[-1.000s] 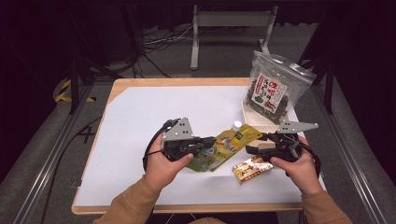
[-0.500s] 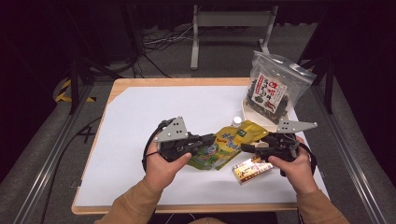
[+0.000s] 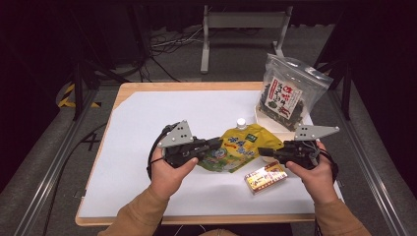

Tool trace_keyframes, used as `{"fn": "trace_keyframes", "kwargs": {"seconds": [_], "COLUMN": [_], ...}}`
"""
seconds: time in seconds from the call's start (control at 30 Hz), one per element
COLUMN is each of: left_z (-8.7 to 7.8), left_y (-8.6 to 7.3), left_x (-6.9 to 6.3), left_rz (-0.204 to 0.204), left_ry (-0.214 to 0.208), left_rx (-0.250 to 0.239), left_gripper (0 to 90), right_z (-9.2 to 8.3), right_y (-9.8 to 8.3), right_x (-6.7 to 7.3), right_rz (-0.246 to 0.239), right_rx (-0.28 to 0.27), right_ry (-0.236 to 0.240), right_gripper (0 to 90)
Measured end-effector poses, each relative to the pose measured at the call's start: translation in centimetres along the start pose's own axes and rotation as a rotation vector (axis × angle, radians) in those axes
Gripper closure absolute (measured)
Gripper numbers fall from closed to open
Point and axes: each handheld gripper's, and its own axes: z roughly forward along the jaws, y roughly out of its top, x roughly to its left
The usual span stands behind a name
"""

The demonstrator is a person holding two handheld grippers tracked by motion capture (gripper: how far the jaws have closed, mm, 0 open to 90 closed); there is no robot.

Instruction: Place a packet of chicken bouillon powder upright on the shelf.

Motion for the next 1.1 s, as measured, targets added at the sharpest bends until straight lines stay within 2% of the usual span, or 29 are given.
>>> {"fn": "trace_keyframes", "kwargs": {"seconds": [0.13,0.37,0.6,0.73,1.1], "left_z": [-0.1,0.0,-0.1,-0.3,-0.3], "left_y": [-0.1,-0.2,-0.2,-0.3,-0.4], "left_x": [0.3,0.5,0.7,1.0,1.1], "left_rz": [0.007,0.000,-0.011,0.002,-0.002], "left_ry": [0.017,0.019,0.024,0.049,0.036], "left_rx": [-0.007,-0.022,-0.037,-0.058,-0.076], "left_gripper": [89.9,89.7,88.9,83.5,81.7], "right_z": [-0.3,-1.0,-1.7,-2.0,-2.8], "right_y": [0.6,2.0,3.4,4.2,6.5], "right_x": [0.3,0.8,1.2,1.4,2.2], "right_rz": [-0.026,-0.062,-0.087,-0.104,-0.148], "right_rx": [0.008,0.037,0.031,0.026,0.019], "right_ry": [-0.011,-0.022,-0.030,-0.025,-0.032], "right_gripper": [85.1,85.8,86.6,86.9,87.0]}}
